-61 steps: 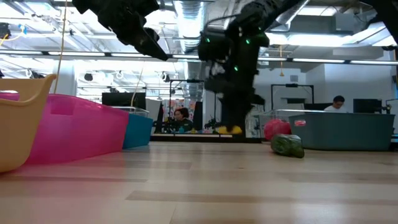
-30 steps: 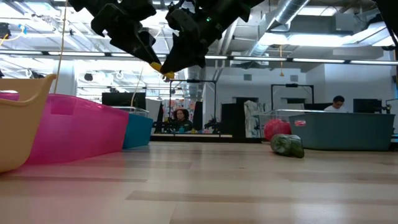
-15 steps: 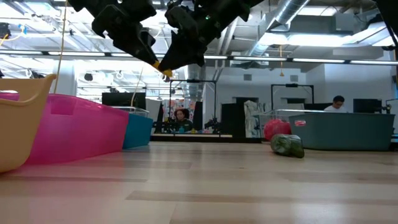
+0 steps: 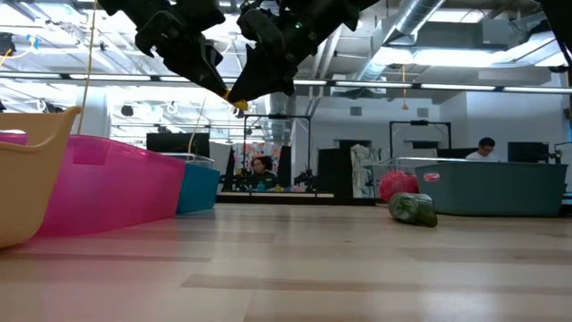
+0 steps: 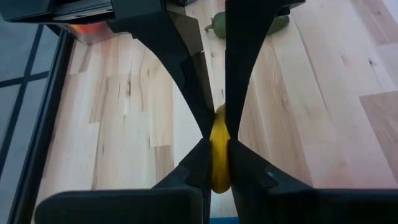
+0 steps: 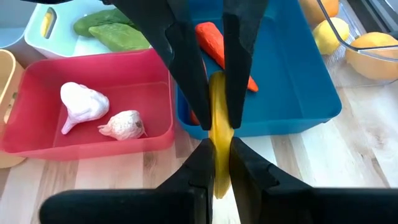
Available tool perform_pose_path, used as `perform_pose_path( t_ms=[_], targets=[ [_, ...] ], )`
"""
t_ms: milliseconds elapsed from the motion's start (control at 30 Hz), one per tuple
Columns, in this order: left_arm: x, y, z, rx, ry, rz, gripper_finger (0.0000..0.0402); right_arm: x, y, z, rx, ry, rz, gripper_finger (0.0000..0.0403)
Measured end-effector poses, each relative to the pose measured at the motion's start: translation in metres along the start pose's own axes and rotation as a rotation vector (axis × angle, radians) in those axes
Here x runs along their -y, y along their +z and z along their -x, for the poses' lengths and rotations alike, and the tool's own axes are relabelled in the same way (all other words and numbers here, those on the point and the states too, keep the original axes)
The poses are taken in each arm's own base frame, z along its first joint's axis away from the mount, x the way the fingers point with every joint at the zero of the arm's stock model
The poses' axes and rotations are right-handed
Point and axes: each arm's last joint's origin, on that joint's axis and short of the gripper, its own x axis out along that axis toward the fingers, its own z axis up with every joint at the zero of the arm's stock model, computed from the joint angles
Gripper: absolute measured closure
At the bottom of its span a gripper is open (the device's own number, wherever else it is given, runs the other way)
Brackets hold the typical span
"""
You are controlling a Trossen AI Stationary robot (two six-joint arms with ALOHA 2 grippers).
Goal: Sort produce into baskets
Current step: Put the yellow corn into the gray bin
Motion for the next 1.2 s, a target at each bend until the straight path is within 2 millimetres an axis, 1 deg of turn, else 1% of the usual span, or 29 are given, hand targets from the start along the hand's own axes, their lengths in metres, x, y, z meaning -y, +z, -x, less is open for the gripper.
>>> perform_pose_path(
  t_ms=[200, 300, 400, 600, 700, 800, 967, 1033, 1200],
  targets=[
    [0.0, 0.0, 0.0, 0.0, 0.001, 0.0, 0.037, 0.0, 0.0, 0.0, 0.001, 0.0, 0.0, 0.0332],
    [0.0, 0.0, 0.0, -0.001, 0.001, 0.0, 0.037, 0.0, 0.0, 0.0, 0.004, 0.001, -0.003, 0.0317],
    [0.0, 0.0, 0.0, -0.001, 0.002, 0.0, 0.037, 0.0, 0.001, 0.0, 0.015, 0.001, -0.005, 0.0289],
    [0.0, 0.0, 0.0, -0.003, 0.001, 0.001, 0.037, 0.0, 0.002, 0.0, 0.016, 0.002, -0.031, 0.0216],
    [0.0, -0.001, 0.002, -0.03, -0.008, 0.002, 0.037, 0.0, 0.001, 0.0, 0.009, 0.002, -0.044, 0.0193],
    [0.0, 0.002, 0.01, -0.088, -0.03, 0.017, 0.037, 0.0, 0.0, 0.006, -0.014, 0.001, -0.044, 0.0182],
    [-0.001, 0.01, 0.03, -0.182, -0.093, 0.072, 0.037, -0.001, 0.003, 0.021, -0.03, 0.0, -0.037, 0.018],
    [0.002, 0.012, 0.039, -0.212, -0.168, 0.089, 0.037, 0.0, 0.002, 0.025, -0.052, -0.001, -0.037, 0.018],
    [0.017, 0.015, 0.059, -0.297, -0.427, 0.156, 0.037, 0.0, 0.0, 0.025, -0.076, -0.003, -0.037, 0.018]
  ],
)
